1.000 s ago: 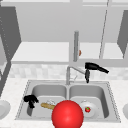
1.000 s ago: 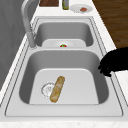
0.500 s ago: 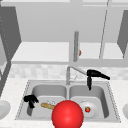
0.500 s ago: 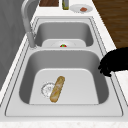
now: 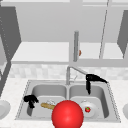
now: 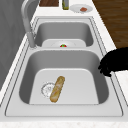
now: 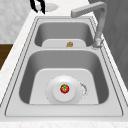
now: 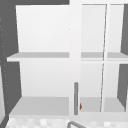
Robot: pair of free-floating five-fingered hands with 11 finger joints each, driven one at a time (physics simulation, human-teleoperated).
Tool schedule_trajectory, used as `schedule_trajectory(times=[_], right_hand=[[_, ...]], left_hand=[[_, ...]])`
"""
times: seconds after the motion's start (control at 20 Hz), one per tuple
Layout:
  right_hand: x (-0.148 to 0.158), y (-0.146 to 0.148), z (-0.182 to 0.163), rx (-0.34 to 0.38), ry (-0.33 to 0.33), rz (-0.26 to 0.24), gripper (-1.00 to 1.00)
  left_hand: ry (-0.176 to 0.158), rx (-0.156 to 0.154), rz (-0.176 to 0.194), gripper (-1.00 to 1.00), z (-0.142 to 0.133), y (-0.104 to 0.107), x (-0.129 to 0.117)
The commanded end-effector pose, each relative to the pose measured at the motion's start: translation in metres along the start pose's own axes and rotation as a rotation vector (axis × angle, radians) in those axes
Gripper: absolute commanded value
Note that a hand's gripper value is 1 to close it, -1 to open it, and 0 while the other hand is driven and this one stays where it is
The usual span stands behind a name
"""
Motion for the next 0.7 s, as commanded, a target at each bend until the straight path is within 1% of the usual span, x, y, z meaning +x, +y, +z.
schedule_trajectory(times=[0.0, 0.65], right_hand=[[0.008, 0.019, -0.005, -0.001, -0.134, 0.013, -1.0], [0.041, 0.103, -0.027, -0.002, -0.493, 0.008, -1.0]], left_hand=[[0.0, 0.0, 0.0, 0.0, 0.0, 0.0, 0.0], [0.0, 0.0, 0.0, 0.0, 0.0, 0.0, 0.0]])
